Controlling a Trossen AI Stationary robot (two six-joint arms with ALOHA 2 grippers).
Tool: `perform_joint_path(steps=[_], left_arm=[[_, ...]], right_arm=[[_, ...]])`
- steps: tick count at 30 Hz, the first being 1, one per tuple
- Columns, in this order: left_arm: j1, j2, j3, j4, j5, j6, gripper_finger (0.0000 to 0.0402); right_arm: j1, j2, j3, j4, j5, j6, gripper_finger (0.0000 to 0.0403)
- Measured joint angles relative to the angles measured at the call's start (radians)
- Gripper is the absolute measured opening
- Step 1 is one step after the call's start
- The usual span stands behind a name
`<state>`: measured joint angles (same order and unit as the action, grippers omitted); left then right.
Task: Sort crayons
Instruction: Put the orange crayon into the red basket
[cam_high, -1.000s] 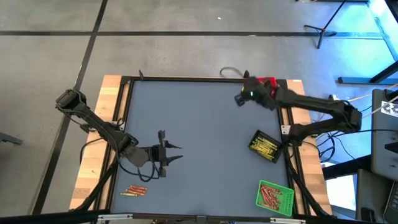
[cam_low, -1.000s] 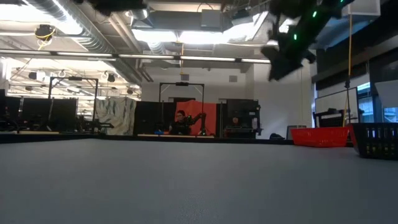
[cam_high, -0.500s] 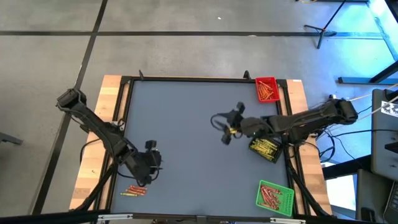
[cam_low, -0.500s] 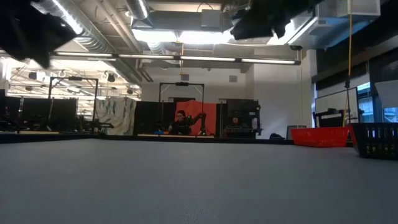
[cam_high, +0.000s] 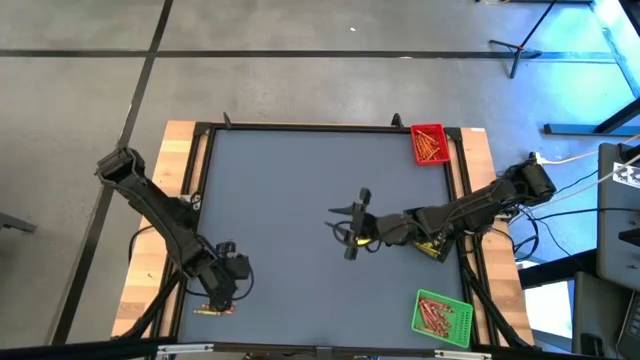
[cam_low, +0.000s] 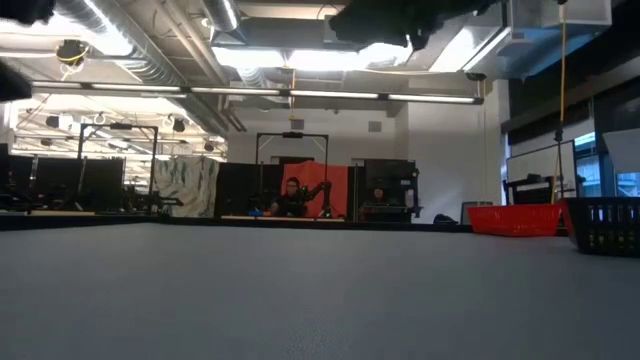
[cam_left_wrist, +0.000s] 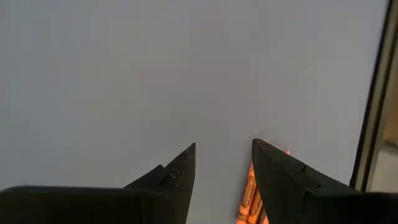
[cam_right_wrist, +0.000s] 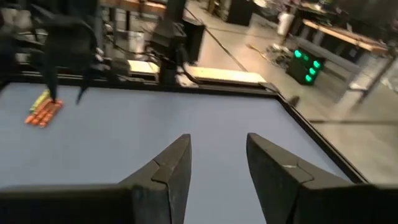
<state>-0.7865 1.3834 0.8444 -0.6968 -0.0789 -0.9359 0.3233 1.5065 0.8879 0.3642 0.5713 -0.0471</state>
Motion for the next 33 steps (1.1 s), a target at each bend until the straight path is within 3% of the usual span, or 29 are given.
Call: perform_joint_path(steps=[7,14,33], left_arm=[[-0.012,0.107,0.0,0.015,0.143,-0.033,0.0136],[-0.037,0.176,0.0,0.158,0.155,0.001,0.0123],[-0.039,0.264,0.002,0.146,0.163,0.065,0.0108]], right_arm=[[0.0,0.009,0.002,0.05,-0.086,-0.04,0.0154],[-0.002,0.01,0.002,0.004,-0.094,-0.014,0.0154],[-0.002,0.01,0.002,0.0,-0.094,-0.01,0.0154]])
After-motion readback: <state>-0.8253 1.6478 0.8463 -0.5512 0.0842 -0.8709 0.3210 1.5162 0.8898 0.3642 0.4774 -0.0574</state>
